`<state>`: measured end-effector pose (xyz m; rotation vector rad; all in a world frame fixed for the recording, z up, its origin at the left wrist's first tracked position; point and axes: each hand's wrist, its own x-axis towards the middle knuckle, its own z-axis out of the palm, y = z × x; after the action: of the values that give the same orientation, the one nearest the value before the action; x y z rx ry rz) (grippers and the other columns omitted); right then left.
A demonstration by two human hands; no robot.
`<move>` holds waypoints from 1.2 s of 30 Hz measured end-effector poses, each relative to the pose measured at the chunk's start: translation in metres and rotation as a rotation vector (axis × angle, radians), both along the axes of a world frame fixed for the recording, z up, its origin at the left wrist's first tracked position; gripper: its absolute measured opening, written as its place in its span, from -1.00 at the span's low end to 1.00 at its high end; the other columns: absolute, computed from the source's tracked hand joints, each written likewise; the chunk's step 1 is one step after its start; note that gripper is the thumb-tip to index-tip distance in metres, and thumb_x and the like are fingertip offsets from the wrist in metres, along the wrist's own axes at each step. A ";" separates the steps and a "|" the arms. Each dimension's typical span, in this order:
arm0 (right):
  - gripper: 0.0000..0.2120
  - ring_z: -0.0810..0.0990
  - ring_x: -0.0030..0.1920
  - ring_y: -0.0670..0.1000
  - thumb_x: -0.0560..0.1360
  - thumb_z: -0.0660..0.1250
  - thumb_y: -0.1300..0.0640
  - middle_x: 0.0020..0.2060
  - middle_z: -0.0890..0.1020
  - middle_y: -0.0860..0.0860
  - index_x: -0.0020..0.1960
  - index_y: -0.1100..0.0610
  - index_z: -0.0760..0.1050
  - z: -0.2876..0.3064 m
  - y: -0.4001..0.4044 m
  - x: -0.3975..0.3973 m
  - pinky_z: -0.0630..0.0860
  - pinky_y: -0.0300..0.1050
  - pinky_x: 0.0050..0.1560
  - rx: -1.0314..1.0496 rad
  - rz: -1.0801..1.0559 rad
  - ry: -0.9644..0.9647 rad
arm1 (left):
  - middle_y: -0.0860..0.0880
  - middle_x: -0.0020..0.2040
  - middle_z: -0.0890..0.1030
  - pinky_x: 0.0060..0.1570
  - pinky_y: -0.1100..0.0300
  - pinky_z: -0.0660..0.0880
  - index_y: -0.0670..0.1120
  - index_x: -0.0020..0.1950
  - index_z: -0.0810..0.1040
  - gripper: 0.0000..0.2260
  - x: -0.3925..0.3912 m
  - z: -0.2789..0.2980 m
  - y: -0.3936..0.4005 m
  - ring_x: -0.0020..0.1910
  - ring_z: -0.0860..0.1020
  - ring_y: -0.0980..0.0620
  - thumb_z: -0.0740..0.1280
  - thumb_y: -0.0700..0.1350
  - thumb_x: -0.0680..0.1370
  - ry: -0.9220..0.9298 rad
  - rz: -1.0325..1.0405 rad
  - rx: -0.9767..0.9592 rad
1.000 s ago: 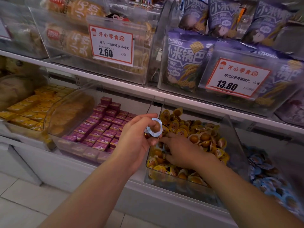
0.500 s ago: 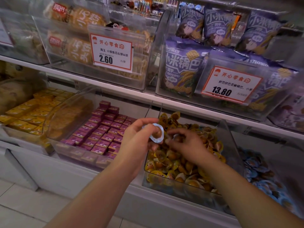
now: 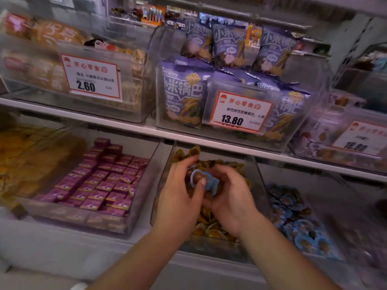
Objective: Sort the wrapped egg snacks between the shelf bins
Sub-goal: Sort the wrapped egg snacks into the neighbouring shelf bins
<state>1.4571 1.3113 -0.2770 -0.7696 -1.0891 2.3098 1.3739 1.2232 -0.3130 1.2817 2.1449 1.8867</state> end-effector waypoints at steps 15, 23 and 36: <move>-0.93 0.57 -0.40 -0.04 0.54 0.40 0.20 -0.30 0.64 0.06 -0.03 0.19 0.64 -0.006 0.013 0.079 0.43 -0.26 -0.51 0.149 -0.626 0.024 | -0.02 0.52 0.35 0.40 0.02 0.36 -0.07 0.47 0.41 -0.53 0.058 -0.021 0.021 0.48 0.35 -0.04 0.19 0.09 0.60 0.558 -0.275 -0.195; -0.90 0.59 -0.42 0.00 0.52 0.41 0.05 -0.36 0.67 0.08 -0.11 0.07 0.64 -0.012 0.039 0.086 0.48 -0.20 -0.47 0.561 -0.611 -0.147 | 0.02 0.26 0.55 0.21 0.01 0.48 -0.03 0.21 0.60 -0.75 0.030 -0.033 0.022 0.21 0.54 -0.04 0.28 -0.04 0.57 0.433 -0.247 -0.411; -0.81 0.57 0.05 -0.06 0.57 0.25 0.10 0.00 0.63 -0.06 0.09 0.05 0.62 -0.024 0.065 0.134 0.46 -0.24 0.09 1.569 -0.415 -0.560 | 0.13 0.61 0.07 0.52 -0.06 0.01 0.28 0.51 0.21 -0.47 0.017 -0.032 0.029 0.60 -0.04 0.05 0.02 0.35 0.55 0.775 -0.439 -0.586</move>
<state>1.5910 1.3767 -0.3014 -0.7605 -2.1426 0.4131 1.3911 1.2521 -0.3455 2.2642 2.1307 0.5539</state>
